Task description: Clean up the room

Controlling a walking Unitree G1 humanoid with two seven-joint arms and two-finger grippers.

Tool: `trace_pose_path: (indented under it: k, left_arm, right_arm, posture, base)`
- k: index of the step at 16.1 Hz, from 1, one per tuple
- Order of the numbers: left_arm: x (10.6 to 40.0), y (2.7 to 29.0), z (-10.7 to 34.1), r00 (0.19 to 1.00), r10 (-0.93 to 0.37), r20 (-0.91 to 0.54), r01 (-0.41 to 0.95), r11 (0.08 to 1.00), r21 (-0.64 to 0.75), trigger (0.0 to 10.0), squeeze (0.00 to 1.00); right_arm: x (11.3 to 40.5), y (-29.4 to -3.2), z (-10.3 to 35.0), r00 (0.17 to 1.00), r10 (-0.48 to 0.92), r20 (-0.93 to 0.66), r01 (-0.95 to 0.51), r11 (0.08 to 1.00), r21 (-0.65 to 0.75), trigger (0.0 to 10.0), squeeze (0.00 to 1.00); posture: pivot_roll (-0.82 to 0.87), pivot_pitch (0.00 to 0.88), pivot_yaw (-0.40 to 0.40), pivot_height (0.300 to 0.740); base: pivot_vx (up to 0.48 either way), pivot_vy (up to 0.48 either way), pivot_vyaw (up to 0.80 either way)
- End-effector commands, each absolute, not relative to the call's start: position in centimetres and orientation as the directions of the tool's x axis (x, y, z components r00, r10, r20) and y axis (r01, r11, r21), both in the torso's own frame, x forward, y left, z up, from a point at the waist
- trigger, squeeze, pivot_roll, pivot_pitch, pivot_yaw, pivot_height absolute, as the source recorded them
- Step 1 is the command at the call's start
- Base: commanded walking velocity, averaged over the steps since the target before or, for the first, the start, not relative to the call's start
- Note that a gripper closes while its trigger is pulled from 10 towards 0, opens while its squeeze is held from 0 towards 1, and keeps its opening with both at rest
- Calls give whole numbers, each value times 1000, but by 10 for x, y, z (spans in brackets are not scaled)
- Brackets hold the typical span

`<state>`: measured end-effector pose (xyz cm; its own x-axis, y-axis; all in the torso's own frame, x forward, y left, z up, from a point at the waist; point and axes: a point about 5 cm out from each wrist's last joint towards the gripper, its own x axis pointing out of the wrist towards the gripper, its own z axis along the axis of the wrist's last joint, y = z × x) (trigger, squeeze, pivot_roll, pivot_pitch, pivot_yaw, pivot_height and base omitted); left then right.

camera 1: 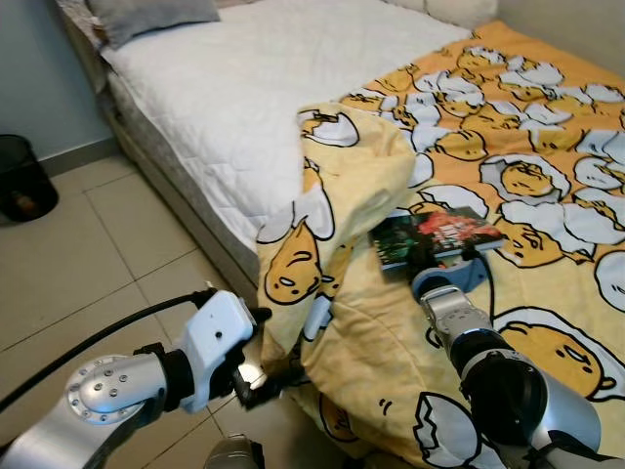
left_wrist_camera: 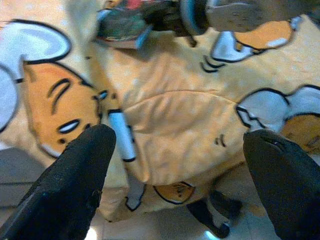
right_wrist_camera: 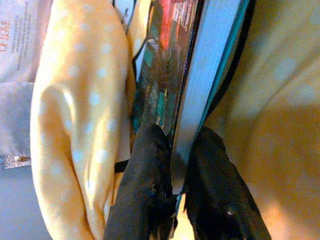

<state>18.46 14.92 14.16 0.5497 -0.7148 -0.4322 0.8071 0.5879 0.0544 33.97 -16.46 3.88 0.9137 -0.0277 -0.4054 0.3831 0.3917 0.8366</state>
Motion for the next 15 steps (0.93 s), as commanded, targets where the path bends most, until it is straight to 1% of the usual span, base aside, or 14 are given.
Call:
trace_pose_path:
  k: [1,2,5,7,9,10,11,12,13,14,15]
  left_arm:
    - [187,152,140,588,-691,-420,781,621,73,10000,0]
    - [196,152,137,640,-657,-399,740,667,87,10000,0]
    - [220,152,136,757,-571,-317,630,767,122,10000,0]
    - [233,150,135,818,-508,-270,555,820,138,10000,0]
    - [239,143,136,835,-496,-239,536,833,141,10000,0]
    - [242,138,136,843,-488,-226,523,842,132,10000,0]
    - [243,134,135,845,-483,-228,515,850,110,10000,0]
    - [242,133,133,850,-471,-234,503,858,102,10000,0]
    - [242,133,133,856,-464,-229,495,863,100,10000,0]
    - [244,138,135,881,-427,-205,457,879,132,10000,0]
    - [246,142,135,896,-400,-193,430,889,157,10000,0]
  right_arm:
    - [345,-176,48,927,-74,-368,366,397,842,0,0]
    - [344,-181,48,937,-68,-343,337,435,835,0,0]
    - [345,-200,60,971,-82,-224,233,531,815,0,0]
    - [348,-214,87,990,-118,-82,139,645,752,0,0]
    - [343,-213,103,994,-106,4,76,740,669,0,0]
    - [336,-208,107,998,-64,29,33,799,601,0,0]
    - [328,-203,105,999,-21,25,4,840,543,0,0]
    - [319,-200,99,1000,-10,6,6,863,506,0,0]
    - [315,-199,97,1000,-9,-4,10,870,493,0,0]
    - [306,-196,93,1000,-4,-25,15,901,433,0,0]
    - [301,-192,91,1000,4,-26,7,910,414,0,0]
  posture:
    - [148,0,-68,740]
    - [111,0,-57,740]
    - [25,0,-24,740]
    - [-14,0,-6,740]
    - [-36,0,7,740]
    - [-44,0,9,740]
    - [-51,0,5,740]
    - [-44,0,-9,740]
    - [-40,0,-15,740]
    - [-43,0,-14,740]
    - [-44,0,-12,740]
  base:
    - [0,0,0]
    - [0,0,0]
    - [0,0,0]
    - [0,0,0]
    - [0,0,0]
    - [0,0,0]
    - [0,0,0]
    - [0,0,0]
    - [0,0,0]
    - [0,0,0]
    - [0,0,0]
